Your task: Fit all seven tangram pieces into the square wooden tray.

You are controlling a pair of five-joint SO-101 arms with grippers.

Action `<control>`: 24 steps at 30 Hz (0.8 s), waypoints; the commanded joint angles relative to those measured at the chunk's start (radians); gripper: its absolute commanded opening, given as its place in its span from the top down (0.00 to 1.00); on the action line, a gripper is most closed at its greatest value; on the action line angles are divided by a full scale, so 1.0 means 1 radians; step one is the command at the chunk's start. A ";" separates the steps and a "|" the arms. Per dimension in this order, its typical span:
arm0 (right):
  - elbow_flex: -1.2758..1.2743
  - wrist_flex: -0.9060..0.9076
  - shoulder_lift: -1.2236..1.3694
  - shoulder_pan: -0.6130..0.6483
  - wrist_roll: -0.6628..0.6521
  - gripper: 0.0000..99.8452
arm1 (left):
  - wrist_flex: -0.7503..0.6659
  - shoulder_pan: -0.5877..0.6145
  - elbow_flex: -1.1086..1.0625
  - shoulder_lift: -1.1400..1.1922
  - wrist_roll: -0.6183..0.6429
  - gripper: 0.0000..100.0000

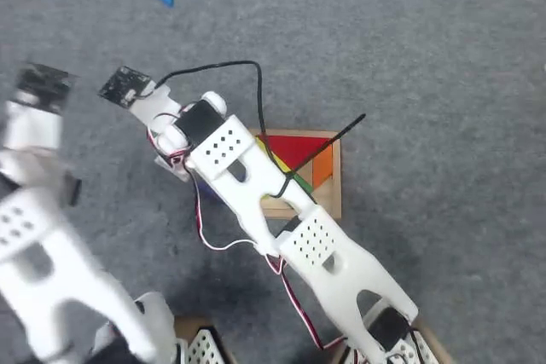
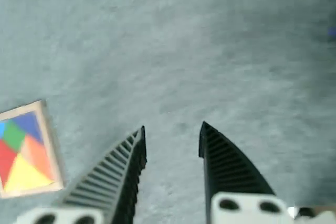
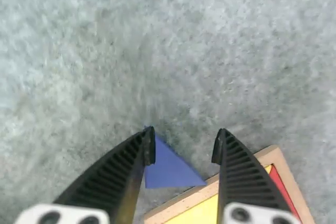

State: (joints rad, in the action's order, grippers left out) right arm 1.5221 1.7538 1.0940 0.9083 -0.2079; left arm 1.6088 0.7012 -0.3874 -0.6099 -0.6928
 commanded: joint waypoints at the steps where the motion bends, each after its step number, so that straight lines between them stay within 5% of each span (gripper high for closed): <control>1: 0.034 0.051 -0.058 -0.039 0.021 0.81 | -0.071 -0.074 -0.186 -0.129 0.046 0.83; 6: -0.318 0.050 -0.242 -0.122 0.040 0.81 | -0.127 -0.083 -0.272 -0.091 0.048 0.83; 13: -0.913 -0.038 -0.693 -0.209 0.002 0.81 | -0.058 -0.083 -0.065 0.106 0.066 0.83; 20: -1.668 -0.533 -1.076 -0.191 -0.121 0.80 | -0.041 -0.089 0.113 0.313 0.126 0.83; 24: -1.852 -0.725 -1.081 -0.188 -0.235 0.80 | -0.072 -0.089 0.162 0.345 0.201 0.83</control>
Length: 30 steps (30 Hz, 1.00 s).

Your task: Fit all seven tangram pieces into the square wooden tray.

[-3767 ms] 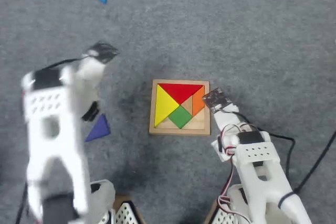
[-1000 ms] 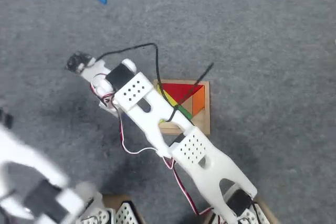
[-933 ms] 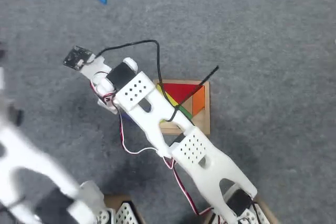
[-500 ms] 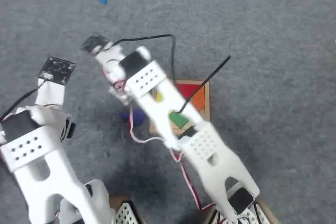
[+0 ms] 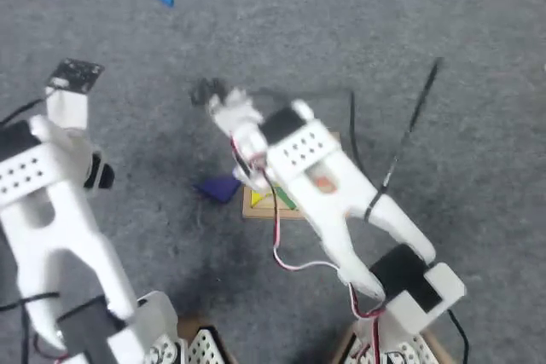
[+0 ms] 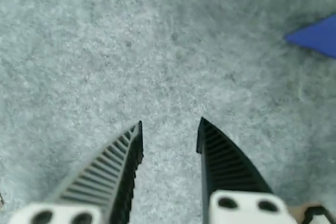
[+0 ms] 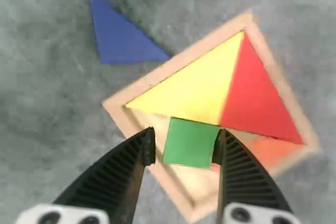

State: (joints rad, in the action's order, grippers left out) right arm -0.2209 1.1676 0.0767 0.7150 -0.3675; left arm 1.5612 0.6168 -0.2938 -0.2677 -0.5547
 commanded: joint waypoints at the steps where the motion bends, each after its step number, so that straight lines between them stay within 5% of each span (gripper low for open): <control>1: -0.103 -0.137 -0.045 0.005 -0.094 0.80 | -0.040 -0.005 0.068 0.003 0.086 0.83; 15: 0.026 -0.140 0.101 0.249 -0.144 0.80 | -0.084 -0.049 0.070 0.011 0.126 0.83; 30: 0.356 -0.105 0.423 0.220 -0.144 0.80 | -0.123 0.169 0.148 0.012 0.057 0.83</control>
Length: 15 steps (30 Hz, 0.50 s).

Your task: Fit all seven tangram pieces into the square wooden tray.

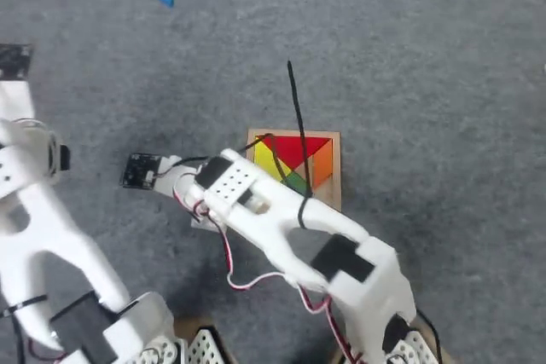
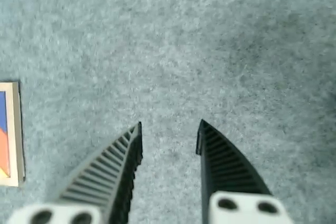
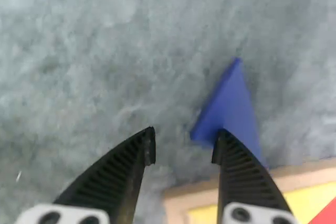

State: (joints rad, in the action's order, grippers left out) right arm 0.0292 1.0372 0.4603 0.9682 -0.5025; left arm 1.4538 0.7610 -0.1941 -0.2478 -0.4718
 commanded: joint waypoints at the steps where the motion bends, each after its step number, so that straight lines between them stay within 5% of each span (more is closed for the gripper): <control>1: 0.135 0.042 0.067 -0.038 -0.011 0.80 | -0.015 0.032 0.048 -0.008 -0.031 0.83; 15: 0.313 0.222 0.208 -0.134 -0.041 0.81 | -0.014 0.043 0.045 -0.008 -0.043 0.83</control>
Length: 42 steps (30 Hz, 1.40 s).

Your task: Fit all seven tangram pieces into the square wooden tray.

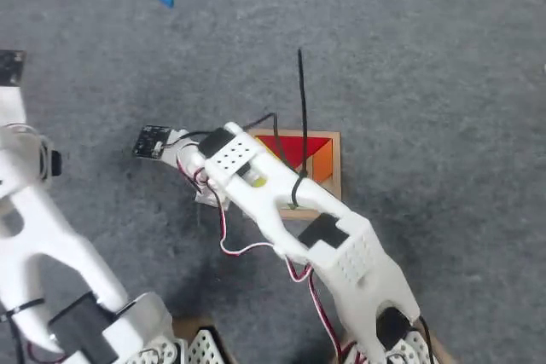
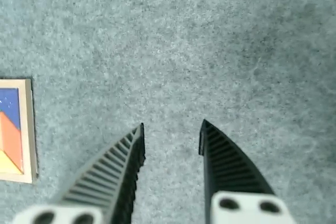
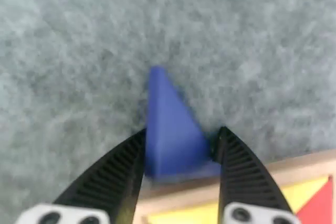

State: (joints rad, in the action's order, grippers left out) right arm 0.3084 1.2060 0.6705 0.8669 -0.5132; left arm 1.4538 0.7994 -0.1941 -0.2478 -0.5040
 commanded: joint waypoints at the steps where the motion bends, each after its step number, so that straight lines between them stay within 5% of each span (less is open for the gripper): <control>1: 0.034 0.062 -0.002 -0.033 -0.034 0.81 | -0.014 0.005 0.045 -0.008 -0.011 0.83; 10: 0.066 0.058 -0.010 -0.035 -0.028 0.97 | 0.002 0.002 0.042 -0.008 -0.011 0.83; 16: 0.163 0.077 -0.012 -0.035 0.176 1.00 | 0.005 0.000 0.022 -0.009 -0.009 0.83; 24: 0.572 0.481 -0.013 -0.220 0.549 0.99 | 0.008 -0.002 0.013 -0.009 -0.011 0.83; 28: 0.721 0.596 -0.038 -0.343 0.585 0.99 | 0.008 -0.035 -0.024 -0.011 -0.011 0.83; 38: 0.101 0.573 -0.536 -0.430 0.569 0.99 | 0.066 -0.198 -0.125 -0.018 0.006 0.83; 42: -0.258 0.407 -0.754 -0.440 0.572 0.99 | -0.025 -0.327 -0.262 -0.018 0.084 0.83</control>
State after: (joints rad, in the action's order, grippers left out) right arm 0.2885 1.7261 0.1181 0.4388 0.0667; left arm 1.4952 0.5570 -0.3997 -0.2478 -0.4733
